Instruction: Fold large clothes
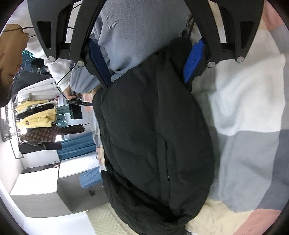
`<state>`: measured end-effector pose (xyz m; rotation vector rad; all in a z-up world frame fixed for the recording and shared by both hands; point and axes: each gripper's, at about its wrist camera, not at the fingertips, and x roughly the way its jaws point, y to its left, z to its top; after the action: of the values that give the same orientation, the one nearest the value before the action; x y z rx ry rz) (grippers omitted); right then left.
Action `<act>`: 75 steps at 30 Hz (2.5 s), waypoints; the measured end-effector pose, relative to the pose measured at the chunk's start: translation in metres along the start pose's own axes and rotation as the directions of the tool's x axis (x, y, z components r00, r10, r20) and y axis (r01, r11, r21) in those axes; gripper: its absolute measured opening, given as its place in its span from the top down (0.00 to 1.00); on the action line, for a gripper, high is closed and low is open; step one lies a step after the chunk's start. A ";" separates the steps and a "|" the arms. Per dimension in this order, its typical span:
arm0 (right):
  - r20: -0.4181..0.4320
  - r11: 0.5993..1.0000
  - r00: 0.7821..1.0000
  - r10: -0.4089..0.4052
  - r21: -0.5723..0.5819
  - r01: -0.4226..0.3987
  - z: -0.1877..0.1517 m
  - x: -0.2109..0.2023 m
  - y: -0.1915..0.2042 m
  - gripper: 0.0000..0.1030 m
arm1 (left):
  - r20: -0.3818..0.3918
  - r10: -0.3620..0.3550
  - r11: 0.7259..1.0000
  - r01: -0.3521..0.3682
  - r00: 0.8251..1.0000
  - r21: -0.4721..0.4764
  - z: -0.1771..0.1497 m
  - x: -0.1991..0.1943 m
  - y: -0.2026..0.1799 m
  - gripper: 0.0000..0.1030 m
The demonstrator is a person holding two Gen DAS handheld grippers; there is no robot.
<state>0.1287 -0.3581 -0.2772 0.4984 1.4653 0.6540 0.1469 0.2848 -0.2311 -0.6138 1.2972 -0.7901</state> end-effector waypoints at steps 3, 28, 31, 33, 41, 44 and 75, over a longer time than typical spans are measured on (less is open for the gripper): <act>-0.007 1.000 1.000 0.000 0.011 0.000 0.000 0.003 -0.004 0.29 | 0.002 0.018 1.000 -0.018 1.000 0.000 -0.003 -0.008 -0.001 0.24; -0.010 0.995 0.995 0.095 0.009 -0.095 0.011 0.021 -0.001 0.22 | -0.116 0.011 0.991 -0.026 0.993 -0.133 0.030 0.056 0.030 0.24; -0.002 0.993 0.993 0.115 -0.022 -0.115 0.014 0.021 0.009 0.22 | -0.126 0.002 0.991 -0.018 0.992 -0.129 0.032 0.059 0.028 0.24; -0.030 0.995 0.995 0.094 -0.008 -0.094 0.015 0.029 0.005 0.22 | -0.134 -0.006 0.991 -0.012 0.991 -0.131 0.035 0.062 0.031 0.25; -0.127 0.993 0.989 0.069 -0.086 -0.081 0.022 0.045 0.030 0.22 | -0.176 0.050 0.992 -0.070 0.983 -0.108 0.044 0.067 0.021 0.52; -0.147 0.988 0.988 0.041 -0.143 -0.062 0.025 0.044 0.053 0.25 | -0.151 0.069 0.990 -0.086 0.986 -0.110 0.051 0.068 0.009 0.67; 0.488 0.961 0.872 0.038 -0.256 0.102 -0.084 -0.138 0.185 0.95 | 0.356 0.094 0.983 -0.030 0.930 -0.183 -0.025 -0.082 -0.114 0.95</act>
<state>0.0287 -0.3227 -0.0559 0.3838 0.8817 0.6352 0.0970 0.2818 -0.0974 -0.8141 1.0427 -0.4830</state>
